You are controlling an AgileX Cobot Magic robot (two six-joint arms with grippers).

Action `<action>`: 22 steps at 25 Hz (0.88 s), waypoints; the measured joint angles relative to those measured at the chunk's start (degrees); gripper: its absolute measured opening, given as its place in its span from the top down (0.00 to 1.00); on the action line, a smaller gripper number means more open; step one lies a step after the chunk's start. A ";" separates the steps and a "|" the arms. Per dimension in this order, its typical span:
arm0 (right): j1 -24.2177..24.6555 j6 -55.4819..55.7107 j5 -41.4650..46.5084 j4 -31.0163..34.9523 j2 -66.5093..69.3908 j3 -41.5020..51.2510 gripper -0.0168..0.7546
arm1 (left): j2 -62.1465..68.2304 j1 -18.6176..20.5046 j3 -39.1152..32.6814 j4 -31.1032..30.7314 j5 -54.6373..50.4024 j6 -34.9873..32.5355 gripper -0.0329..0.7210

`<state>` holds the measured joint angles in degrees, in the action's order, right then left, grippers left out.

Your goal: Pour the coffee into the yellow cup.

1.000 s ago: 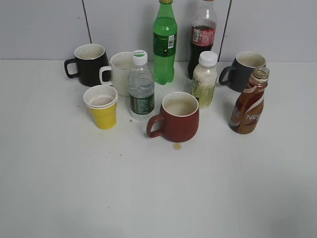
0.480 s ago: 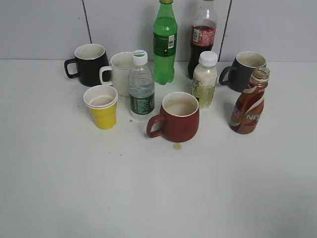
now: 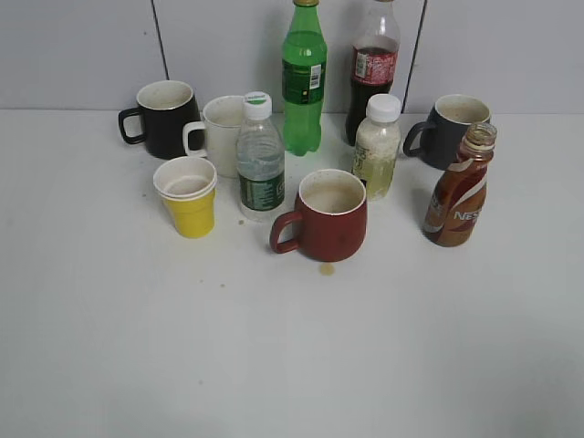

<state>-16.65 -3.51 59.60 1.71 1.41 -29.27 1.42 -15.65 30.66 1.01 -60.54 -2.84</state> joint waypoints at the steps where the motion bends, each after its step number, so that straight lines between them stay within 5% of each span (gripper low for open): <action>1: 0.00 0.00 0.00 0.00 0.00 0.00 0.21 | 0.00 0.00 0.00 0.00 0.00 0.00 0.36; 5: 2.82 0.00 0.00 0.00 0.00 0.00 0.21 | 0.00 2.39 0.00 0.00 0.00 0.00 0.39; 12: 12.78 0.00 -0.05 0.00 -0.34 0.06 0.21 | -1.74 12.00 0.00 0.00 0.08 0.00 0.43; 22: 13.31 0.00 -0.01 -0.06 -1.87 0.19 0.21 | -1.80 12.27 -0.04 0.00 0.08 0.00 0.48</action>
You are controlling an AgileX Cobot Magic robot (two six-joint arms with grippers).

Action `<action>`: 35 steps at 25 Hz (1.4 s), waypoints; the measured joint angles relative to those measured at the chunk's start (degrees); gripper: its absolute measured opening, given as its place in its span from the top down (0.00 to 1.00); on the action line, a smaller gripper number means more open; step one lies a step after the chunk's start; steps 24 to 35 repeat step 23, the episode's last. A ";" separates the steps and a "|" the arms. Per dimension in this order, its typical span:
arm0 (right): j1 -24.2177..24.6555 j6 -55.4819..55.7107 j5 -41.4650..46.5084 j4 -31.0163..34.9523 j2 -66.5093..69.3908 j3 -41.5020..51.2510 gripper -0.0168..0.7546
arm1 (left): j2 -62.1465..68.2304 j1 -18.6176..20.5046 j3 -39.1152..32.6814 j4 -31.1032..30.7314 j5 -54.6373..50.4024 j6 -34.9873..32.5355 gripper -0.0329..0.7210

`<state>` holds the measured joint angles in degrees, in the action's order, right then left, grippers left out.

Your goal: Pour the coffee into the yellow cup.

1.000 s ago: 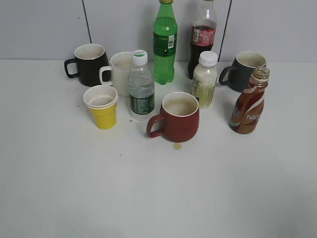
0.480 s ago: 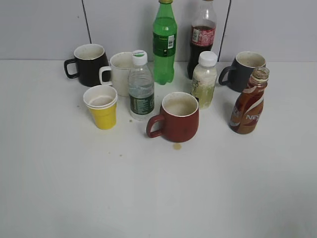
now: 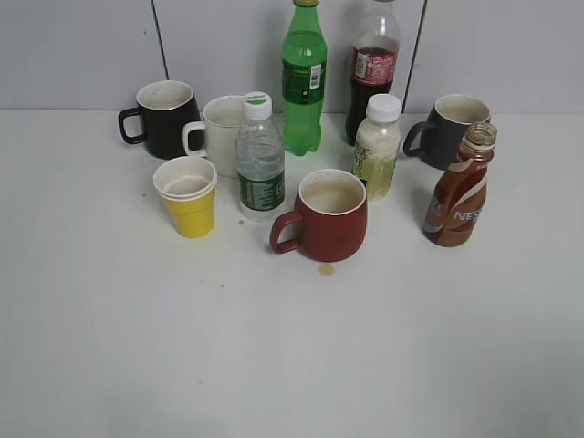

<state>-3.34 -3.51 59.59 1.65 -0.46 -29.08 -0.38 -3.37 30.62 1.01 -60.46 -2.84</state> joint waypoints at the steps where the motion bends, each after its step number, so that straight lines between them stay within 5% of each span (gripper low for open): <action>1: 0.00 0.00 0.00 0.00 0.00 0.00 0.21 | 0.00 0.00 0.00 0.00 0.00 0.00 0.49; 16: 0.00 0.00 0.00 0.00 0.00 0.00 0.21 | 0.00 0.00 0.00 0.00 0.00 0.00 0.64; 35: 0.00 0.00 0.00 0.00 0.00 0.00 0.21 | 0.00 0.00 0.00 -0.05 0.00 0.00 0.64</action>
